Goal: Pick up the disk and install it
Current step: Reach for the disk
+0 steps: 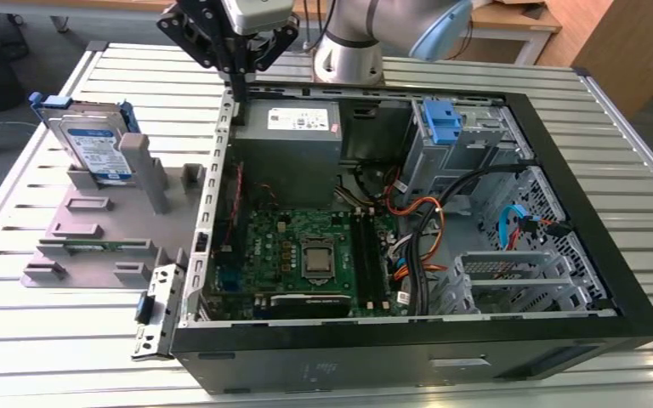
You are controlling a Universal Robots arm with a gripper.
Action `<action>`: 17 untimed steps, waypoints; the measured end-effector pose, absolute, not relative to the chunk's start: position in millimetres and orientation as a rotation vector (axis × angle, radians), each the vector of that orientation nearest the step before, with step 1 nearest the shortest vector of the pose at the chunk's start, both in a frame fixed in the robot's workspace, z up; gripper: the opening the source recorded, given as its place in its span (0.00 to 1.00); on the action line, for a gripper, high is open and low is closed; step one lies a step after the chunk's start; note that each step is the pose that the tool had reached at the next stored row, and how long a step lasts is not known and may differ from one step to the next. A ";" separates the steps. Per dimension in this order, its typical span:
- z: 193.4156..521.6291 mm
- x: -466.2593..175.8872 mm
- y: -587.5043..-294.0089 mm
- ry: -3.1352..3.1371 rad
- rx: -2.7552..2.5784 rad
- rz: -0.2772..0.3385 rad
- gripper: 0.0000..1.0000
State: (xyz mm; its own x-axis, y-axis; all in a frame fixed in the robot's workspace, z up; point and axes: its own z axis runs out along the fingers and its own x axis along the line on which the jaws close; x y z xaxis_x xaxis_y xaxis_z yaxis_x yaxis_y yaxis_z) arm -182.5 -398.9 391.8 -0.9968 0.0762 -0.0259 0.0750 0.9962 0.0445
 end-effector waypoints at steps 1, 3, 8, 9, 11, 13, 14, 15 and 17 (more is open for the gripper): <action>391.8 -182.8 -398.9 3.111 0.118 0.068 0.11; 391.8 -183.4 -398.9 3.111 0.118 0.068 0.11; 391.7 -184.5 -398.9 3.111 0.118 0.068 0.11; 391.7 -184.6 -398.9 3.111 0.118 0.068 0.11; 391.7 -185.1 -398.9 3.111 0.118 0.068 0.11; 391.7 -185.8 -399.0 3.111 0.118 0.068 0.11; 391.7 -186.3 -399.0 3.111 0.118 0.068 0.11; 391.7 -186.8 -398.9 3.111 0.118 0.068 0.11; 391.7 -188.0 -398.9 3.111 0.118 0.068 0.11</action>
State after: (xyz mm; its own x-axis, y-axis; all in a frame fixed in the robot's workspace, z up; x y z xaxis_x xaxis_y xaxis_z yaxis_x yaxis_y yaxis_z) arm -188.0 -398.9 391.7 -0.9968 0.0763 -0.0259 0.0751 0.9962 0.0445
